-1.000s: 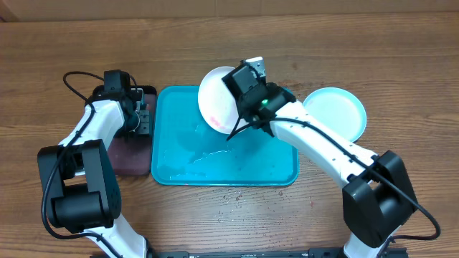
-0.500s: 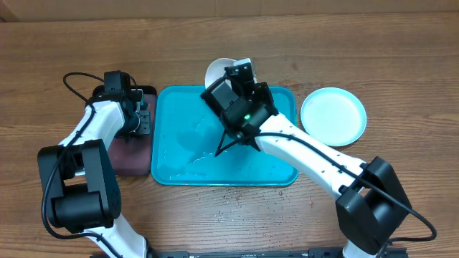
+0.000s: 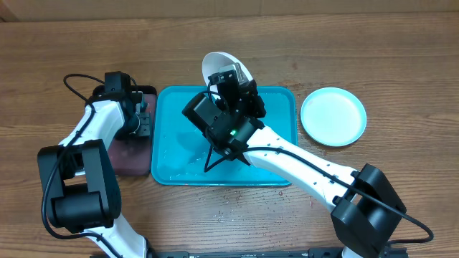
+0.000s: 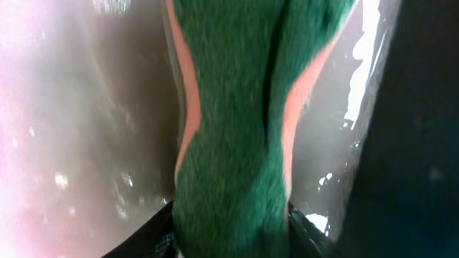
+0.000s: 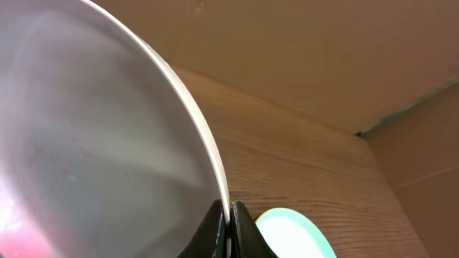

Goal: Clean dirty plates on tray and stack at the side

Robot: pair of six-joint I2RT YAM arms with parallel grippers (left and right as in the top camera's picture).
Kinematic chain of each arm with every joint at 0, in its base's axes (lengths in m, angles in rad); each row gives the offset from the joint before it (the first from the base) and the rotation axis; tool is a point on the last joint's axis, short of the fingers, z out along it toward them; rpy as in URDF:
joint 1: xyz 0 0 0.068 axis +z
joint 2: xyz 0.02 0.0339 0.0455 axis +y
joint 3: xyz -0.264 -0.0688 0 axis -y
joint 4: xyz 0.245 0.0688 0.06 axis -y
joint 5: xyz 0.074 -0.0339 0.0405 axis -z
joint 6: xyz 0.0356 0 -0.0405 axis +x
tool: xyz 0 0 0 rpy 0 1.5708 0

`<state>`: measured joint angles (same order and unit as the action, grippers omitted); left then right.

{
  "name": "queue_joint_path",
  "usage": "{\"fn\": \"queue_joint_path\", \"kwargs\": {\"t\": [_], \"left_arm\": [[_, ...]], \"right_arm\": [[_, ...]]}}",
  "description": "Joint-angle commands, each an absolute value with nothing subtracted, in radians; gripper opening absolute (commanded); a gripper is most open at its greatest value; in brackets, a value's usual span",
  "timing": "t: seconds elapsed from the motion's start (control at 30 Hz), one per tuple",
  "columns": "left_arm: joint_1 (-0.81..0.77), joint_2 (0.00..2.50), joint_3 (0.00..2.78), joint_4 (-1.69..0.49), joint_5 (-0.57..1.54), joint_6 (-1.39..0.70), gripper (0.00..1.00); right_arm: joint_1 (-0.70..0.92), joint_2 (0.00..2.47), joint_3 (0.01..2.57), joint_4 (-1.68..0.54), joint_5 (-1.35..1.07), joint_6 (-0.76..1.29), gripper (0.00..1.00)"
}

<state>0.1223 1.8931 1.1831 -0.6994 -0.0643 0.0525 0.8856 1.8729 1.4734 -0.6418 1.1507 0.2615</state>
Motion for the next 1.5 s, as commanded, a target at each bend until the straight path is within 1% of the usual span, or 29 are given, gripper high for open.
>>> {"fn": "queue_joint_path", "kwargs": {"t": [0.0,0.23,0.33,0.4,0.43,0.53,0.7,0.87,0.93,1.1,1.2,1.23,1.33,1.47], "left_arm": [[0.125,1.901,1.254,-0.715,-0.059,0.026,0.45],[0.125,1.901,1.327,-0.709,-0.059,0.022,0.52],[0.125,1.901,1.332,-0.682,-0.059,0.022,0.61],[0.125,1.901,1.332,-0.671,-0.059,0.022,0.72],[0.125,1.901,1.332,-0.669,-0.059,0.022,0.75],[0.125,1.901,1.332,-0.673,-0.058,0.022,0.75],[0.125,1.902,1.332,-0.624,-0.051,0.015,0.86],[0.125,1.921,1.329,-0.530,-0.051,-0.031,0.87],[0.125,1.943,1.329,-0.496,-0.028,-0.033,0.84],[0.124,2.020,1.329,-0.435,0.057,-0.033,0.79],[0.124,2.052,1.329,-0.406,0.067,-0.033,0.74],[0.124,2.054,1.329,-0.401,0.072,-0.033,0.70],[0.125,2.052,1.329,-0.380,0.071,-0.030,0.51],[0.125,2.048,1.333,-0.369,0.071,-0.030,0.17]], "right_arm": [[0.888,1.832,1.501,-0.628,1.229,0.257,0.04],[0.888,1.832,1.501,-0.617,1.245,0.257,0.04],[0.888,1.832,1.501,-0.610,1.244,0.257,0.04],[0.888,1.832,1.501,-0.610,1.244,0.257,0.04],[0.888,1.832,1.501,-0.610,1.244,0.257,0.04],[0.888,1.832,1.501,-0.610,1.244,0.257,0.04],[0.888,1.832,1.501,-0.610,1.227,0.258,0.04],[0.888,1.832,1.501,-0.610,1.225,0.258,0.04],[0.888,1.832,1.501,-0.610,1.225,0.258,0.04],[0.888,1.832,1.501,-0.610,1.225,0.258,0.04],[0.888,1.832,1.501,-0.610,1.225,0.258,0.04],[0.888,1.832,1.501,-0.610,1.225,0.258,0.04],[0.888,1.832,1.501,-0.611,1.198,0.258,0.04],[0.888,1.832,1.501,-0.611,1.169,0.258,0.04]]}}
